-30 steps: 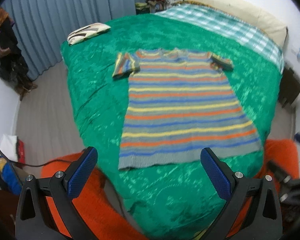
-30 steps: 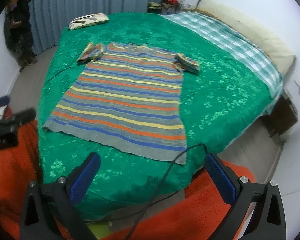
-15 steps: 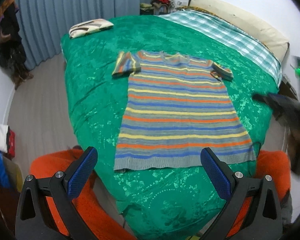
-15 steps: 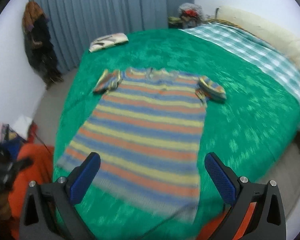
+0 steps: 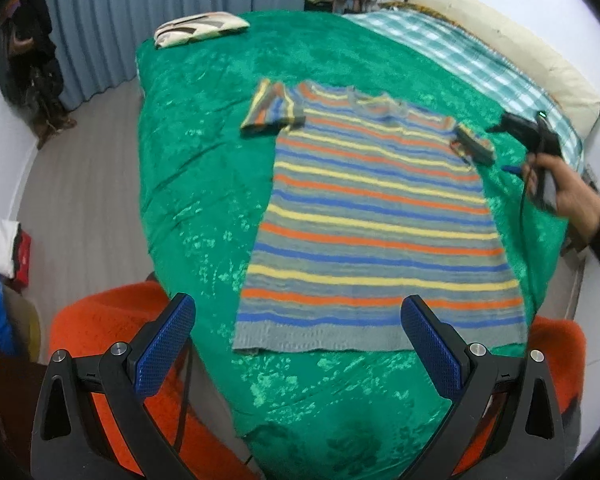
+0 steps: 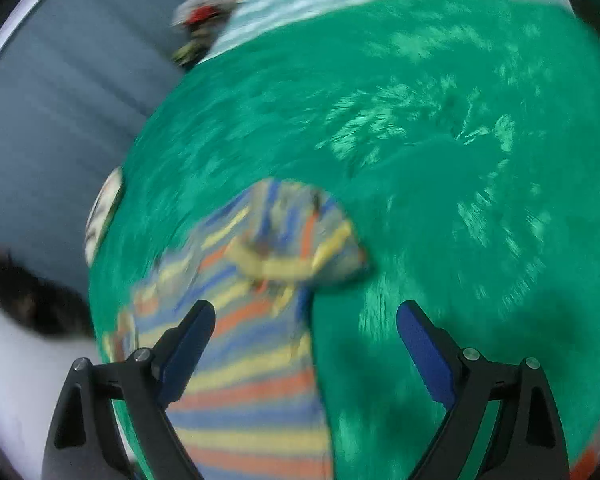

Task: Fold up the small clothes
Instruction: 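Reach the right gripper to a sleeve cuff and close on it, then fold the held sleeve across the dress body with the right gripper, then open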

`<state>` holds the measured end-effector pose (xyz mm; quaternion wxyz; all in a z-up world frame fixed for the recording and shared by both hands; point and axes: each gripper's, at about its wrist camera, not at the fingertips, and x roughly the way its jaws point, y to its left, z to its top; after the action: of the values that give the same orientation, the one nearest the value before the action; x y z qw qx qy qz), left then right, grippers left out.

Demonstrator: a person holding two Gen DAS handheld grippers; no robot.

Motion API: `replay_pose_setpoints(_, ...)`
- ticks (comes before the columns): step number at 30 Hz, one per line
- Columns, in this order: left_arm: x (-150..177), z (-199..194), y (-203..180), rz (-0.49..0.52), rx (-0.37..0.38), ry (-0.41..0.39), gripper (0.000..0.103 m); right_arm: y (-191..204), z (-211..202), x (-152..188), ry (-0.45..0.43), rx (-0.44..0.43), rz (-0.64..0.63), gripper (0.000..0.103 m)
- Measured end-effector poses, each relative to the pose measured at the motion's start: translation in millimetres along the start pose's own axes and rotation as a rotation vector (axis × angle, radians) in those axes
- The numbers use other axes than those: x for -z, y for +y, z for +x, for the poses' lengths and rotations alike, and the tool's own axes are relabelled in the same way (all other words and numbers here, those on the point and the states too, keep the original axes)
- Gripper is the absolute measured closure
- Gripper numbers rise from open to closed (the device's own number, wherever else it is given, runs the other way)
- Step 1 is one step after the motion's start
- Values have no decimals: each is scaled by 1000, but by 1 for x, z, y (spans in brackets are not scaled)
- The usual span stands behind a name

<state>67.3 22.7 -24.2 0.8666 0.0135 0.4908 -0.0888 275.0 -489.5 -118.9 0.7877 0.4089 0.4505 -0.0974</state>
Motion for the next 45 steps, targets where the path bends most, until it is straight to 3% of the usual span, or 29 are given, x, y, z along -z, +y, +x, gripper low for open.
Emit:
replay_pose_setpoints(1,1,1,-1,2,-9,7,1,-3,16,-7,42,-26,14,16)
replay_pose_setpoints(2,4,3,-2,4,-21,19,1,-5,31,-11,84,-65,26,50)
replay_pose_setpoints(3,5,4,-1,6,-29,26,1,-5,40,-14,116,-72,22,77)
replay_pose_setpoints(4,7,4,0,8,-36,33,1,-4,38,-17,111,-45,7,88)
replay_pose_setpoints(7,11,3,2,9,-56,22,1,-4,-8,-34,14,18,-103,88)
replay_pose_setpoints(10,13,12,-1,26,-63,43,1,-28,-67,-51,-103,209,-212,86)
replay_pose_setpoints(13,12,18,-7,37,-45,69,1,-63,-91,-57,-105,369,-223,85)
replay_pose_setpoints(15,13,15,-12,46,-43,66,1,-98,-102,-58,-108,412,-138,81)
replay_pose_setpoints(18,14,11,-17,64,-61,53,1,-119,-115,-50,-139,358,-69,77)
replay_pose_setpoints(19,14,12,-19,68,-66,55,1,-113,-112,-47,-133,350,-89,76)
replay_pose_setpoints(21,14,14,-23,73,-65,67,1,-79,-94,-39,-105,334,-202,64)
replay_pose_setpoints(22,14,15,-25,76,-63,73,1,-66,-87,-35,-98,320,-260,47)
replay_pose_setpoints(23,14,15,-28,82,-62,76,1,-46,-76,-30,-92,307,-329,37)
replay_pose_setpoints(26,12,12,-36,97,-66,66,1,18,-31,-15,-65,293,-553,37)
replay_pose_setpoints(28,12,8,-39,109,-78,59,1,39,12,-6,-5,335,-641,38)
replay_pose_setpoints(29,11,7,-39,111,-83,58,1,38,31,-3,28,376,-664,45)
replay_pose_setpoints(30,12,5,-38,111,-90,55,1,34,47,-3,65,422,-667,61)
replay_pose_setpoints(31,12,4,-37,108,-95,51,1,26,49,-7,72,425,-632,97)
replay_pose_setpoints(33,14,0,-31,97,-103,34,1,-6,9,-20,-40,309,-448,96)
replay_pose_setpoints(35,14,3,-26,94,-116,30,1,-49,-42,-20,-129,251,-292,96)
replay_pose_setpoints(37,14,9,-25,94,-106,43,1,-92,-78,-12,-160,248,-198,96)
replay_pose_setpoints(40,15,15,-29,100,-71,65,1,-150,-114,2,-183,311,-81,90)
replay_pose_setpoints(43,17,13,-39,131,-59,62,1,-181,-130,7,-188,236,8,84)
replay_pose_setpoints(45,17,9,-44,149,-60,49,1,-190,-125,1,-182,120,84,59)
